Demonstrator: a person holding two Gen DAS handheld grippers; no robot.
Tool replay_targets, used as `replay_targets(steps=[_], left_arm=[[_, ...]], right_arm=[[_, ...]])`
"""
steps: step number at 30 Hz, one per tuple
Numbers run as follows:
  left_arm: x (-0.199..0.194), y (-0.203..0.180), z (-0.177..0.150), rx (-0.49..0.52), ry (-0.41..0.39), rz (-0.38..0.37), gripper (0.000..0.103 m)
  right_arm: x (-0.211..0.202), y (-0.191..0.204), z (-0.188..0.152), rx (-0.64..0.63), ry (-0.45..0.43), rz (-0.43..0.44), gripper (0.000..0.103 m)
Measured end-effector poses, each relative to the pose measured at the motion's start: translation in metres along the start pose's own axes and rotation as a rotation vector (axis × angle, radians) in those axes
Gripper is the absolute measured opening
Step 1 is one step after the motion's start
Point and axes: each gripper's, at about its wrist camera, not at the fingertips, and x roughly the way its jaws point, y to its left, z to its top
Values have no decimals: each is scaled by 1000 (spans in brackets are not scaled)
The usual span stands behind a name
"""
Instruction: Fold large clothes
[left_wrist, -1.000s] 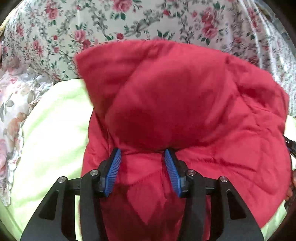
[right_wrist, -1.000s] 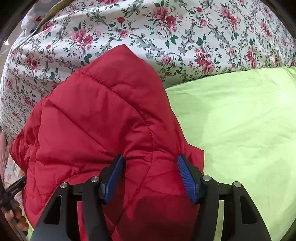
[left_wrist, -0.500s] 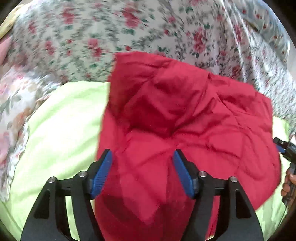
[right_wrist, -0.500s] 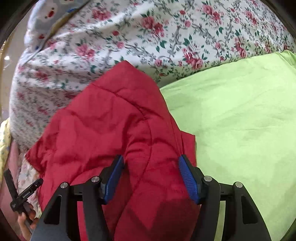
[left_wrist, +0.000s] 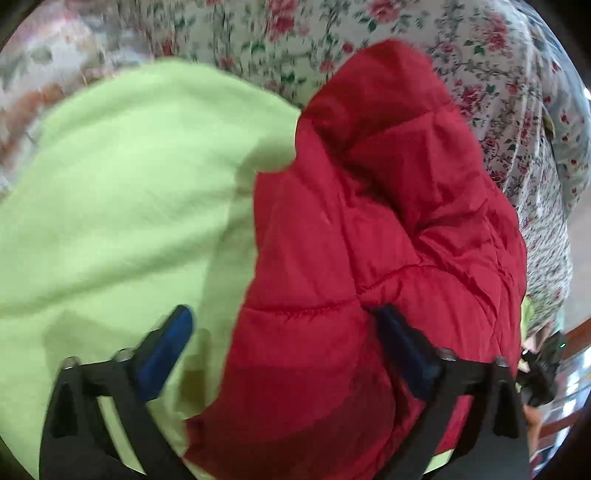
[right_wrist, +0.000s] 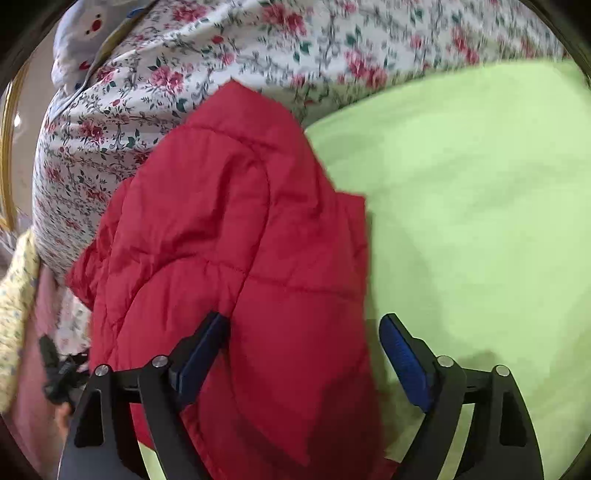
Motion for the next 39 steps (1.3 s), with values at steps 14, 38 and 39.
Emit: replay_targets(steps=[14,38,39], left_arm=[[-24,-57,-30,211,18,46,38],[-124,-30,-134,270,-53,278,87],[-121,-36,-127,264,-73,293,87]], right_arm=[[-13,50,-30,-109,73,-49,33],[-101,57,-144,-193,196,-77,77],[-103,62,-141,-216,166,-105,81]])
